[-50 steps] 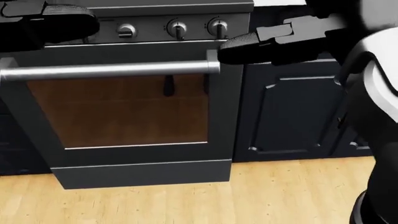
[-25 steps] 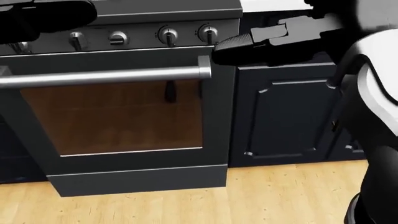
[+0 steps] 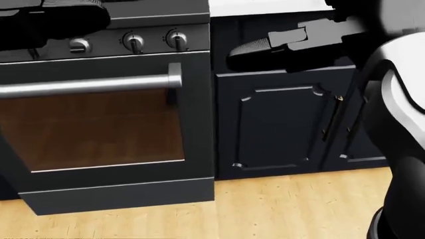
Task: Pick the tomato from the plate and place it in the pan.
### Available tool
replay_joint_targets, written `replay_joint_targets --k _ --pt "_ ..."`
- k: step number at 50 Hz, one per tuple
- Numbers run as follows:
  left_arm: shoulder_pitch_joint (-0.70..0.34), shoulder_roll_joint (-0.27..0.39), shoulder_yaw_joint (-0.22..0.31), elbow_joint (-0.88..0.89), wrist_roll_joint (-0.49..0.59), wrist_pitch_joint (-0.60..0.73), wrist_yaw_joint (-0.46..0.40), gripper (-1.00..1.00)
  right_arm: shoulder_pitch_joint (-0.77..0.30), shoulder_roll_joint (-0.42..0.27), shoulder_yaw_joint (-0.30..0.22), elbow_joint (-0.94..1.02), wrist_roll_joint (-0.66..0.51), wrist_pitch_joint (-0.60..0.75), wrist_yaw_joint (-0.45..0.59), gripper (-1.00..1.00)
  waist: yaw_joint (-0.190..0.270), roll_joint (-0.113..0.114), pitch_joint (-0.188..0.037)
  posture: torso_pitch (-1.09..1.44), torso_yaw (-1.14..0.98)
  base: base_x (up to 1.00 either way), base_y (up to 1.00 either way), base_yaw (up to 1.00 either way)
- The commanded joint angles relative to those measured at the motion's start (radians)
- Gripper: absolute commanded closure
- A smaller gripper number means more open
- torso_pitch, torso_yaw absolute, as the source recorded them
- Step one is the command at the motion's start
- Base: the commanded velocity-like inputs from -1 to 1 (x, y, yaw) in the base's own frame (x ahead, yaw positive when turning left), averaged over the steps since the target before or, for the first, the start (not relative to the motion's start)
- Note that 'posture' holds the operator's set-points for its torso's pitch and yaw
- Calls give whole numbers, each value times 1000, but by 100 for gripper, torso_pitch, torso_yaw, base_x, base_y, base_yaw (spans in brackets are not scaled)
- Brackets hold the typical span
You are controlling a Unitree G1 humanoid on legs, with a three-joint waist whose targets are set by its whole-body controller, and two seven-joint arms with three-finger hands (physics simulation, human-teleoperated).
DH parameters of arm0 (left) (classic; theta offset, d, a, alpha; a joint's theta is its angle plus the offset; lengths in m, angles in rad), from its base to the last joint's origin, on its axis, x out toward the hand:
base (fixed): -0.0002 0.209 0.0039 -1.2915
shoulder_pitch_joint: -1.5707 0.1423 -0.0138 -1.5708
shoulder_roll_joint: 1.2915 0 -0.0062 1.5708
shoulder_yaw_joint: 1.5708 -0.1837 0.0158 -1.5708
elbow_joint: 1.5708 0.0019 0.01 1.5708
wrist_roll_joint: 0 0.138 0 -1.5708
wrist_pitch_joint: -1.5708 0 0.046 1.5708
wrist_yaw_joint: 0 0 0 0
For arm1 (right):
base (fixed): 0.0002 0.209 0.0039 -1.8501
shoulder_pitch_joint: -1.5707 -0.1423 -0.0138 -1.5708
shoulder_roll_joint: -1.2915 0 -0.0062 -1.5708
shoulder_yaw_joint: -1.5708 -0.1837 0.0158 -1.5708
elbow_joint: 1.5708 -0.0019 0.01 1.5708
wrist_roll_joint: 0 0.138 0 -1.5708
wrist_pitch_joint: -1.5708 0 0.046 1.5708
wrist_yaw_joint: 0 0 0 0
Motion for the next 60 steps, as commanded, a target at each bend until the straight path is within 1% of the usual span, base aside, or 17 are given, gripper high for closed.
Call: replay_joint_targets --k 1,6,8,9,11,17,20,22,26,32,38,41,42,48,54,55,60 --pt "-26 12 17 -14 8 -27 4 -100 -31 -3 -1 -22 -1 -29 4 -100 3 -4 -19 0 0 0 -34 0" --pt "-25 13 16 -13 7 -29 5 -100 -36 -4 0 -23 -8 -25 9 -100 -1 35 -20 0 0 0 -34 0" --pt "-29 13 18 -12 4 -27 8 -100 -36 -4 1 -22 -10 -27 12 -100 -6 78 -31 0 0 0 -34 0" --pt "-29 13 16 -12 5 -28 8 -100 -36 -3 1 -22 -11 -28 13 -100 2 44 -24 0 0 0 -22 0" --pt "-27 12 13 -13 7 -29 7 -100 -36 -3 0 -22 -13 -29 14 -100 -8 57 -32 0 0 0 -15 0" --pt "-31 11 17 -14 5 -26 9 -100 -38 0 2 -26 -18 -23 17 -100 -8 12 -26 0 0 0 -23 0" --pt "-31 12 17 -13 2 -26 10 -100 -38 1 3 -24 -20 -26 19 -100 0 -51 -50 0 0 0 -40 0" --pt "-32 12 16 -13 1 -26 12 -100 -38 1 3 -23 -21 -26 21 -100 -8 -27 -22 0 0 0 -49 0" --pt "-34 11 14 -14 0 -26 15 -100 -39 2 4 -21 -24 -28 24 -100 -3 15 -25 0 0 0 -36 0" --pt "-35 15 15 -12 -3 -27 14 -100 -36 1 13 -25 -32 -32 29 -100 -7 -16 7 0 0 0 0 0" --pt "-36 15 15 -17 -8 -25 19 -100 -36 8 14 -33 -44 -34 46 -100 -33 36 -4 0 0 0 0 0" --pt "-34 14 12 -18 -7 -26 19 -100 -36 6 13 -32 -48 -32 48 -100 -31 20 -11 0 0 1 0 0" --pt "-33 14 13 -18 -6 -27 18 -100 -38 4 16 -31 -50 -30 50 -100 -26 21 -36 0 0 13 0 0" --pt "-28 10 7 -18 4 -33 12 -100 -33 4 20 -27 -63 -36 58 -100 -14 -5 11 0 0 33 0 0" --pt "-27 6 8 -19 11 -30 7 -100 -41 6 19 -28 -71 -25 63 -100 -3 -60 0 0 0 44 0 0" --pt "-28 6 8 -19 11 -29 6 -100 -43 6 19 -28 -72 -23 64 -100 -7 -38 -2 0 0 45 0 0" --pt "-39 6 13 -20 -1 -16 17 -100 -48 7 14 -31 -75 -19 68 -100 -7 -36 -11 0 0 45 0 0"
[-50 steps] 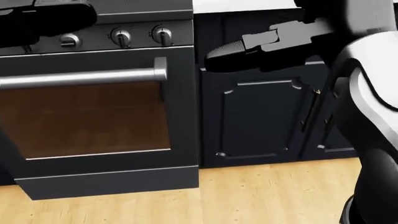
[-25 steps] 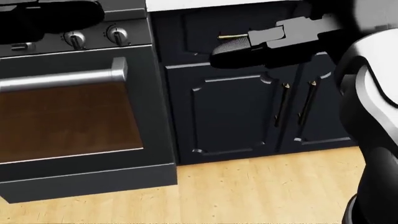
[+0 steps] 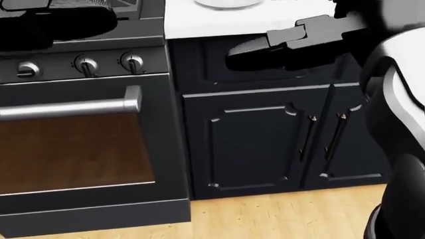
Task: Pick the tomato from the plate and place it in the pan.
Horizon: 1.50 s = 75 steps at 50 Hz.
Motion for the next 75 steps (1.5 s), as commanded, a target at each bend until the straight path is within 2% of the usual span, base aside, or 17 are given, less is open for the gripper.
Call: replay_joint_targets --k 1,7,9,17,22,24,32,37,39,47,51,52,54,60,65,66,75 --pt "-30 14 25 -12 6 -25 10 -100 -28 0 3 -20 2 -34 2 -100 2 1 -15 0 0 45 0 0" --pt "-33 20 27 -11 -4 -25 14 -100 -25 2 8 -19 -1 -38 3 -100 -18 111 -38 0 0 44 0 0" --pt "-32 21 26 -12 -6 -26 16 -100 -24 3 9 -19 -3 -39 5 -100 -19 107 -1 0 0 44 0 0" --pt "-27 24 22 -14 -5 -32 13 -100 -18 3 10 -18 -10 -46 8 -100 9 58 -14 0 0 45 0 0" --pt "-24 23 21 -18 -4 -32 12 -100 -22 5 10 -18 -13 -45 10 -100 23 -29 -42 0 0 43 0 0" --pt "-23 22 21 -19 -4 -32 12 -100 -23 6 11 -18 -15 -44 10 -100 18 -20 -9 0 0 41 0 0" --pt "-20 20 19 -22 4 -33 5 -100 -19 7 13 -17 -22 -48 15 -100 -8 15 -11 0 0 41 0 0" --pt "-26 18 22 -24 -1 -26 11 -100 -22 6 11 -20 -24 -43 17 -100 -18 121 -69 0 0 39 0 0" --pt "-28 19 25 -25 -5 -25 14 -100 -21 6 9 -20 -26 -43 18 -100 -18 105 1 0 0 36 0 0" --pt "-22 20 20 -26 -2 -29 11 -100 -19 4 16 -16 -37 -52 18 -100 2 56 -33 0 0 26 0 0" --pt "-25 20 23 -28 -7 -25 15 -100 -19 6 19 -17 -42 -49 22 -100 5 -27 -55 0 0 16 0 0" --pt "-26 21 23 -30 -10 -23 17 -100 -21 6 18 -19 -43 -46 23 -100 4 10 -46 0 0 13 0 0" --pt "-27 21 22 -30 -12 -23 18 -100 -21 7 18 -17 -44 -49 24 -100 1 -15 -31 0 0 13 0 0" --pt "-25 22 19 -29 -7 -28 15 -100 -19 10 19 -17 -48 -51 27 -100 -3 23 -29 0 0 13 0 0" --pt "-27 19 16 -29 -3 -26 15 -100 -19 11 23 -16 -53 -56 34 -100 -23 101 -40 0 0 4 0 0" --pt "-28 19 18 -27 -3 -26 15 -100 -20 10 24 -18 -54 -56 36 -100 -20 68 -14 0 0 0 0 0" --pt "-26 18 19 -30 0 -25 13 -100 -21 14 20 -25 -59 -56 39 -100 -11 39 -23 0 0 0 0 0"
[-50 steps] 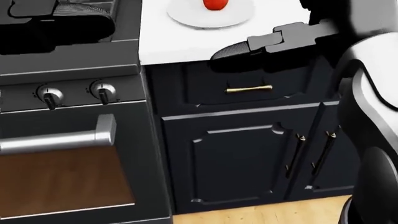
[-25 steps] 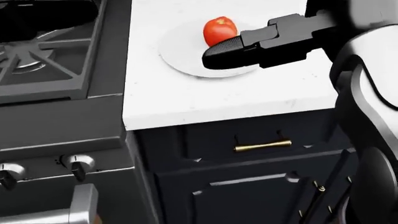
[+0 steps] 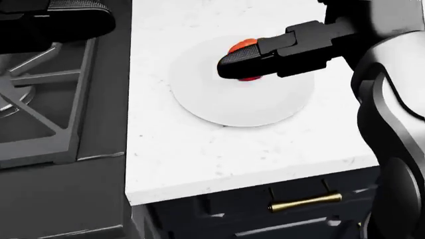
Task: Pick the tomato from the plate and place it in the pan.
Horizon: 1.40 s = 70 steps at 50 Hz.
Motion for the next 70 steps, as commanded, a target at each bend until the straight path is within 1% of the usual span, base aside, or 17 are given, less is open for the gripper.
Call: replay_joint_targets --k 1,7,18,19,20,21,22,23,24,27,34,41,44,46,51,60,70 --pt "-33 12 18 -18 2 -30 -2 -100 -35 -6 -8 -24 -9 -30 -7 -100 1 2 -36 0 0 0 0 0" --pt "-34 13 19 -21 -2 -28 1 -100 -35 -5 -7 -23 -10 -31 -8 -100 -4 7 -35 0 0 0 0 0" --pt "-28 13 16 -18 12 -34 -12 -100 -44 -10 -6 -26 -12 -34 -3 -100 -9 5 -27 0 0 0 0 0" --pt "-30 12 17 -18 11 -32 -10 -100 -37 -11 0 -24 -16 -39 -2 -100 -4 7 -52 0 0 20 2 0" --pt "-30 11 17 -21 9 -30 -9 -100 -35 -10 4 -22 -18 -37 0 -100 3 3 -28 0 0 29 5 0" --pt "-30 11 17 -21 10 -31 -10 -100 -32 -9 4 -20 -21 -36 1 -100 5 1 -12 0 0 29 7 0" --pt "-29 12 17 -20 13 -32 -12 -100 -27 -7 3 -16 -23 -41 3 -100 3 0 14 0 0 0 0 0" --pt "-29 11 18 -19 13 -32 -12 -100 -19 -6 2 -9 -25 -51 5 -100 0 6 -19 0 0 0 0 0" --pt "-30 11 17 -18 14 -32 -12 -100 -17 -4 4 -8 -26 -52 6 -100 -2 4 -26 0 0 0 0 0" --pt "-31 9 17 -19 14 -30 -11 -100 -2 -2 8 -2 -30 -58 16 -100 -5 2 -30 0 0 0 0 0" --pt "-34 10 19 -21 8 -27 -5 -100 22 4 12 24 -46 -64 35 -100 -7 1 -23 0 0 0 0 0" --pt "-39 14 19 -22 -5 -24 5 -100 46 16 20 53 -64 -92 48 -100 -6 3 -23 0 0 0 0 0" --pt "-38 20 20 -13 -2 -32 -3 -100 51 21 18 77 -70 -115 52 -100 -5 4 -23 0 0 0 0 0" --pt "-35 18 16 -14 3 -35 -5 -100 56 29 27 116 -75 -152 53 -100 -5 5 -24 0 0 0 0 0" --pt "-36 15 16 -13 6 -32 -8 -100 52 39 32 180 -91 -202 62 -100 -4 7 -27 0 0 0 0 0" --pt "-41 20 19 -12 -1 -31 -4 -100 -73 6 21 382 -121 -284 101 -100 -3 8 -29 0 0 0 0 0" --pt "-45 21 20 -19 -21 -26 15 -100 -162 -8 28 583 -154 -368 153 -100 -2 7 -34 0 0 0 0 0"
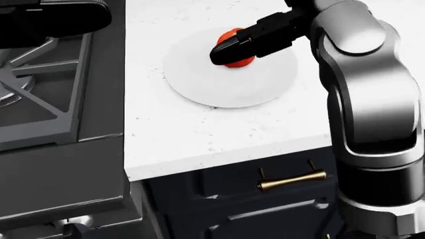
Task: Pick the tomato from the plate and place it in the pan.
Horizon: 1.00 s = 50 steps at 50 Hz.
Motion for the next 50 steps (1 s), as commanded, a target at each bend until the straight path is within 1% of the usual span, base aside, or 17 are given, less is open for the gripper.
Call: replay_joint_targets --k 1,4,7,9,10,14,22,34,39,43,50 --pt "-28 11 13 -12 0 -24 4 -100 -54 -7 -7 3 -15 -47 13 -100 0 2 -28 0 0 0 0 0" --pt "-31 16 15 -9 -6 -25 7 -100 -87 -8 -2 71 -29 -71 34 -100 -1 3 -30 0 0 0 0 0" --pt "-31 19 16 -6 -11 -28 10 -100 -126 -8 -8 135 -37 -94 45 -100 -1 5 -31 0 0 0 0 0" --pt "-34 23 18 -6 -17 -27 13 -100 -140 3 -21 156 -20 -91 51 -100 -1 6 -31 0 0 0 0 0" --pt "-35 25 19 -5 -20 -28 16 -100 -144 -2 -13 173 -26 -102 52 -100 -1 6 -32 0 0 0 0 0" --pt "-32 28 16 -3 -22 -35 15 -100 -160 -3 -15 206 -24 -116 55 -100 -1 6 -32 0 0 0 0 0" --pt "-28 29 11 -3 -19 -41 12 -100 -145 6 -15 272 -21 -171 59 -100 -3 7 -34 0 0 0 0 0" --pt "-27 22 9 -4 -10 -39 7 -100 -126 15 -13 337 5 -196 75 -100 -6 7 -32 0 0 0 0 0" --pt "-30 20 9 -6 -11 -36 9 -100 -112 14 -17 343 10 -197 79 -100 -7 6 -31 0 0 0 0 0" --pt "-33 19 9 -6 -13 -33 13 -100 -98 14 -9 341 4 -195 88 -100 -7 6 -30 0 0 0 0 0" --pt "-34 19 10 -7 -14 -33 14 -100 -82 12 -15 330 1 -187 94 -100 -7 7 -29 0 0 0 0 0"
